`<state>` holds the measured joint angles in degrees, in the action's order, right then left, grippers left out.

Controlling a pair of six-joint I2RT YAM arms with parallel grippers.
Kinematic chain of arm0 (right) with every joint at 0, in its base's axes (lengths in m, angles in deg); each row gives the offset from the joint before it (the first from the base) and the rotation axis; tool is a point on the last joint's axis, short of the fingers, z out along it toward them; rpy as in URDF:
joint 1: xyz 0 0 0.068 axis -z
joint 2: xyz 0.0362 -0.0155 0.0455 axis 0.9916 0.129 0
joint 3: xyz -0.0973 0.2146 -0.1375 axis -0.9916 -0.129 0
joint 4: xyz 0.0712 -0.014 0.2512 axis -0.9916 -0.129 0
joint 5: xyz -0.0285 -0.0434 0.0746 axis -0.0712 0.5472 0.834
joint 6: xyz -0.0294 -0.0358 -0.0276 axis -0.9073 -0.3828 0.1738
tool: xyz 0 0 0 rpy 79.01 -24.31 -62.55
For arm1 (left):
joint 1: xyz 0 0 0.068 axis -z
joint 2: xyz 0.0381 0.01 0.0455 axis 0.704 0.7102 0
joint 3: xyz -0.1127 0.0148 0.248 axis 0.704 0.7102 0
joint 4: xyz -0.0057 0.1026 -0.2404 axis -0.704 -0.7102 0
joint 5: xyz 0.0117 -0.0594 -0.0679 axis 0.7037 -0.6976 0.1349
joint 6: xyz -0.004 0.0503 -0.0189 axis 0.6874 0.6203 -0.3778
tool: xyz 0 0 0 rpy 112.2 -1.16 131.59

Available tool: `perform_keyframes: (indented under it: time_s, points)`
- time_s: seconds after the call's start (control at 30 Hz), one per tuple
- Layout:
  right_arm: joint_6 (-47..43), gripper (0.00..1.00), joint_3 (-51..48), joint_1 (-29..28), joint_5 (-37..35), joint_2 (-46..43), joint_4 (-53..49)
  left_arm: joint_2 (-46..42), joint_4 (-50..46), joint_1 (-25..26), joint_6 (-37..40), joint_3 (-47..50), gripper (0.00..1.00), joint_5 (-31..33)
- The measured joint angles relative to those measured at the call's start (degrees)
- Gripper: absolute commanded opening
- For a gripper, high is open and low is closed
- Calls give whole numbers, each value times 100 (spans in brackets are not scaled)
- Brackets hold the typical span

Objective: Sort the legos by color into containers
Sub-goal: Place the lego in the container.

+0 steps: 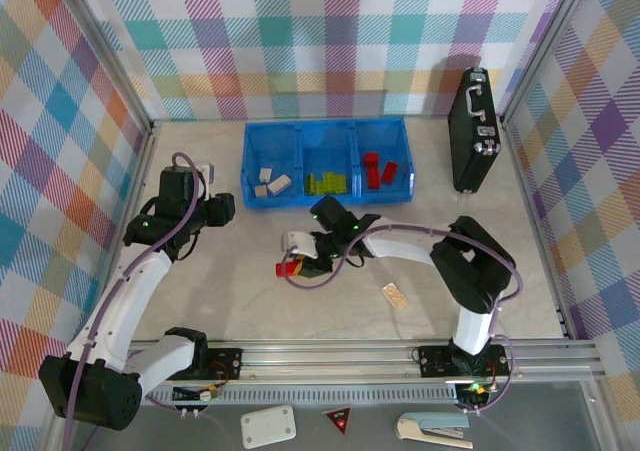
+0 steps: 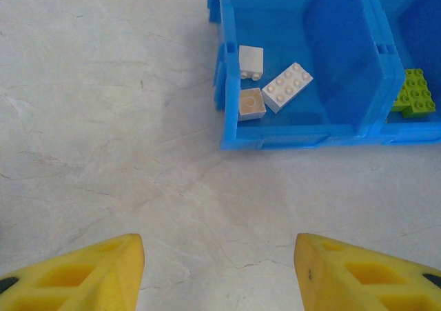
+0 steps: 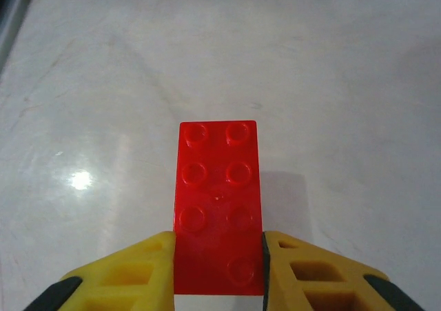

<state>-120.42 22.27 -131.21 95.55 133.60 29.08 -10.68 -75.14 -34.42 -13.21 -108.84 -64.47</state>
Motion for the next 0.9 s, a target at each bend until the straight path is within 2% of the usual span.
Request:
perform_keyframes:
  time_s: [0.27, 0.5, 0.77, 0.9]
  points:
    - [822, 11, -212, 973, -417, -695, 212, -2, 0, 0, 0, 0, 60, 0]
    - [1897, 0, -107, 1740, -896, -905, 131, 0, 0, 0, 2, 0, 60, 0]
    - [3069, 0, 96, 2402, -1235, -905, 68, 0, 0, 0, 2, 0, 60, 2]
    - [3401, 0, 127, 2540, -1285, -905, 63, 0, 0, 0, 2, 0, 60, 2]
